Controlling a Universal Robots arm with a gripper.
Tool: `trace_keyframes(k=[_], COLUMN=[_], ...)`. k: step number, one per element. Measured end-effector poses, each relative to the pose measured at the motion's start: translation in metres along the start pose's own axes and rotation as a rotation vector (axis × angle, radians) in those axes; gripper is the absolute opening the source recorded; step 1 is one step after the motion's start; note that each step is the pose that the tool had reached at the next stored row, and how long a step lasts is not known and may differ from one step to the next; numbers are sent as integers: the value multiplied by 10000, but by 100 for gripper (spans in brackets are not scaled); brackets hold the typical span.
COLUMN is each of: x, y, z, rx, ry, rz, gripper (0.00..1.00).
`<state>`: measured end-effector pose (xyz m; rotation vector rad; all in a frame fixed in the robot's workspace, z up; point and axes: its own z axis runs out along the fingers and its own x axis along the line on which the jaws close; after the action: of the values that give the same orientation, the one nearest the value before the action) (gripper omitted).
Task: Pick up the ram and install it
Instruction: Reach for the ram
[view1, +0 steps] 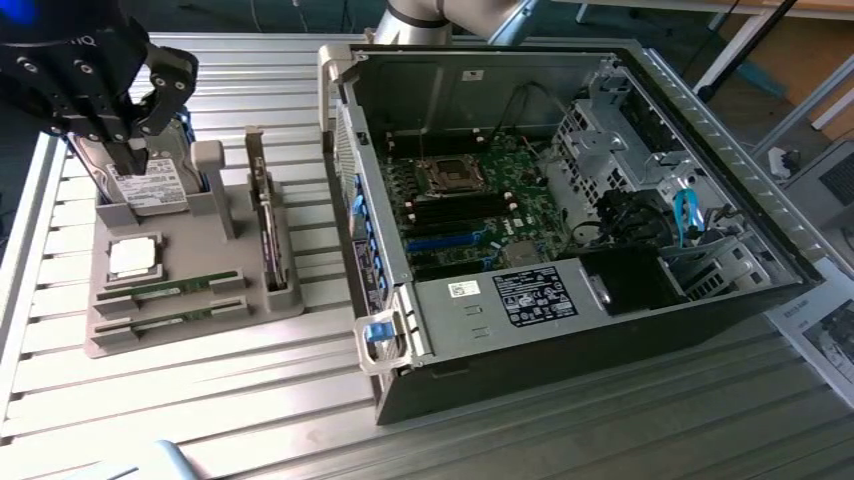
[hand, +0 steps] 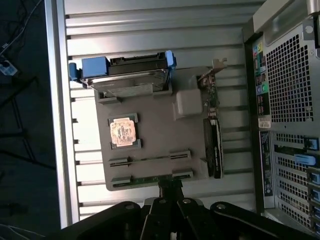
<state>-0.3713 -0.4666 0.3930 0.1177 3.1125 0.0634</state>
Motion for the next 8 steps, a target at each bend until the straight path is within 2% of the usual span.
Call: trace_keyframes(k=[2, 6, 7, 8], x=[-5, -28, -33, -35], y=[-69, -370, -434, -451], z=[-2, -14, -17, -18], rx=[17, 92, 111, 117], ry=[-2, -7, -8, -8], rz=[0, -3, -4, -4], gripper=[10, 10, 10, 10])
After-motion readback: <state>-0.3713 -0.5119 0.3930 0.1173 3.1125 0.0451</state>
